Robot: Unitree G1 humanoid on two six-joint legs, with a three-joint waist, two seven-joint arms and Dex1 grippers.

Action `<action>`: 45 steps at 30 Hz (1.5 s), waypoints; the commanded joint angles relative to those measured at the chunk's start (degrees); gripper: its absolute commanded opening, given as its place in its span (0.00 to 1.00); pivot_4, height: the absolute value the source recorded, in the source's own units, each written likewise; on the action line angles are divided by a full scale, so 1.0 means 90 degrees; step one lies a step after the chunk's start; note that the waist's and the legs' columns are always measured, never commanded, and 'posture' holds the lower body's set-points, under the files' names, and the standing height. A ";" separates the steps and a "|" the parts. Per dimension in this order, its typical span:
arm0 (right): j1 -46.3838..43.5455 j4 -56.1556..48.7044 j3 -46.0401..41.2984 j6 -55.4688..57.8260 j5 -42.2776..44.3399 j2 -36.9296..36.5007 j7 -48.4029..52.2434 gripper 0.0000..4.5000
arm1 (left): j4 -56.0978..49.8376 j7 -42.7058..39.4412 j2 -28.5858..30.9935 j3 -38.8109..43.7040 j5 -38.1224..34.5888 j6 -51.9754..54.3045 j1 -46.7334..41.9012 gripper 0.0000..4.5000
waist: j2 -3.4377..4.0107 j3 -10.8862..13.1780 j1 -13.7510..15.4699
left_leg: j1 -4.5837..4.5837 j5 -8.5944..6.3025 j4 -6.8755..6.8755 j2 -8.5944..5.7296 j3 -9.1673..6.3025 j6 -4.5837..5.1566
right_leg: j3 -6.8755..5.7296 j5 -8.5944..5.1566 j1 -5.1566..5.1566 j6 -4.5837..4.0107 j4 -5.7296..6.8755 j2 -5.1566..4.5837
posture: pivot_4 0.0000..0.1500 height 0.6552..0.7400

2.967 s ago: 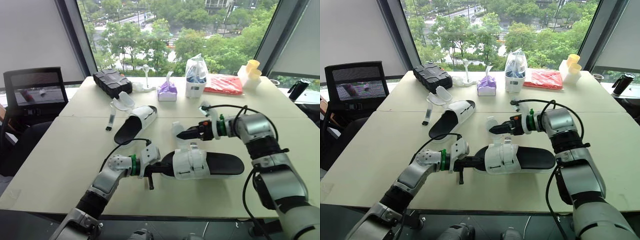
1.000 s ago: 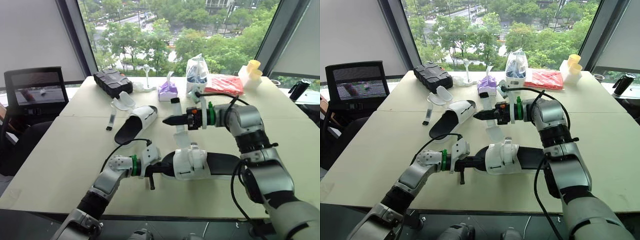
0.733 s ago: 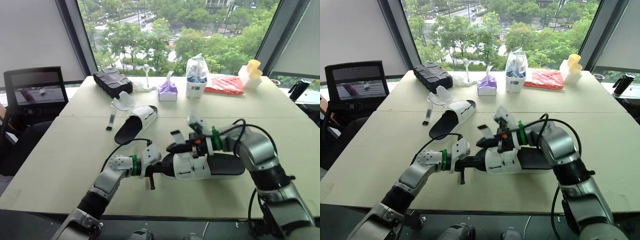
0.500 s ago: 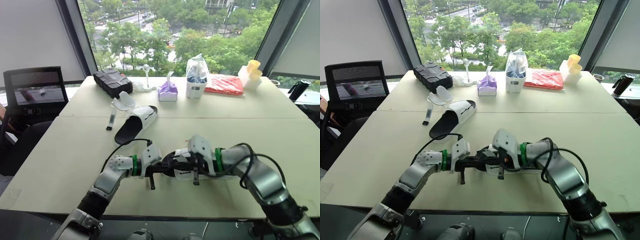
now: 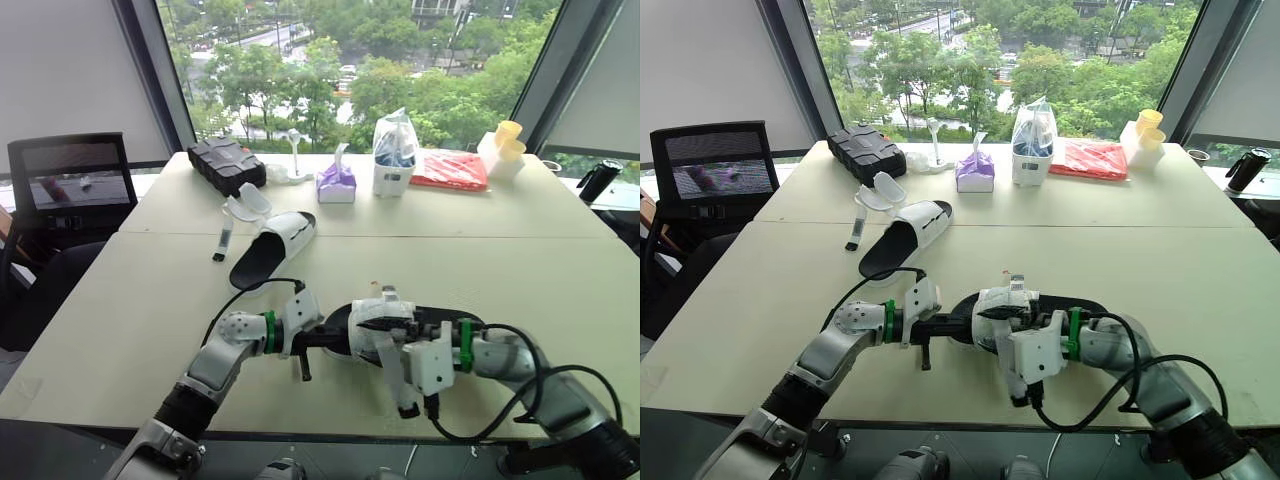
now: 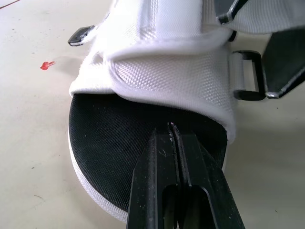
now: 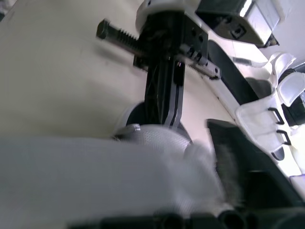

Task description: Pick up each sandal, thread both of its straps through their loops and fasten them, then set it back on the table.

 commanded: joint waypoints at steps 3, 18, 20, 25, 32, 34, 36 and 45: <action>0.0420 -0.1060 -0.0672 0.1260 0.1531 -0.0465 0.0574 0.99 | 0.0297 0.0022 0.0121 -0.0295 0.0335 0.0294 0.0261 0.00 | 0.0009 0.0000 -0.0007 | -0.0004 0.0000 -0.0006 0.0001 0.0000 0.0001 | 0.0003 0.0000 0.0003 0.0000 0.0003 0.0000 | 1.00 1.00; 0.0485 -0.1946 -0.2175 0.8200 0.6556 -0.2380 0.1230 0.99 | 0.0624 -0.0031 0.0022 -0.0310 0.0406 0.0079 0.0096 0.00 | 0.0017 -0.0003 0.0012 | -0.0079 -0.0011 0.0006 0.0006 0.0009 0.0021 | -0.0011 -0.0001 -0.0022 -0.0005 -0.0052 -0.0022 | 1.00 1.00; 0.0339 -0.1903 -0.2077 0.8842 0.6969 -0.2221 0.1016 0.99 | 0.0629 -0.0046 0.0034 -0.0314 0.0413 0.0065 0.0097 0.00 | 0.0017 -0.0003 0.0015 | -0.0095 -0.0011 0.0010 0.0004 0.0009 0.0022 | -0.0019 0.0000 -0.0036 -0.0003 -0.0052 -0.0027 | 1.00 1.00; 0.0115 -0.1824 -0.1764 0.9644 0.7299 -0.1501 0.0308 0.99 | 0.0597 -0.0054 0.0064 -0.0306 0.0410 0.0072 0.0134 0.00 | 0.0014 -0.0003 0.0012 | -0.0099 -0.0011 0.0010 0.0008 0.0005 0.0022 | -0.0049 0.0001 -0.0034 -0.0002 -0.0052 -0.0034 | 1.00 1.00; 0.0018 -0.1634 -0.1213 1.0002 0.7059 -0.0729 -0.0181 0.99 | 0.0643 -0.0065 0.0097 -0.0346 0.0476 -0.0003 0.0107 0.00 | 0.0015 -0.0004 0.0007 | -0.0098 -0.0010 0.0012 0.0007 0.0004 0.0023 | -0.0056 0.0002 -0.0031 0.0000 -0.0052 -0.0034 | 1.00 1.00; -0.0093 -0.1542 -0.1185 1.0099 0.7133 -0.0475 -0.0317 0.99 | 0.0629 -0.0062 0.0093 -0.0351 0.0468 0.0008 0.0117 0.00 | 0.0015 -0.0005 0.0006 | -0.0097 -0.0010 0.0012 0.0006 0.0002 0.0023 | -0.0058 0.0003 -0.0029 0.0001 -0.0052 -0.0033 | 1.00 1.00; -0.0254 -0.1380 -0.1224 1.0258 0.7270 -0.0120 -0.0534 0.99 | 0.0615 -0.0052 0.0084 -0.0366 0.0469 0.0011 0.0136 0.00 | 0.0013 -0.0007 0.0002 | -0.0093 -0.0010 0.0013 0.0007 0.0001 0.0023 | -0.0061 0.0003 -0.0026 0.0001 -0.0051 -0.0032 | 1.00 1.00; -0.0569 -0.0987 -0.1189 1.0686 0.7253 0.0768 -0.1068 0.99 | 0.0551 -0.0020 0.0121 -0.0453 0.0570 -0.0060 0.0179 0.00 | 0.0015 -0.0008 0.0010 | -0.0092 -0.0005 0.0014 0.0004 -0.0004 0.0031 | -0.0065 0.0005 -0.0027 0.0005 -0.0047 -0.0032 | 1.00 1.00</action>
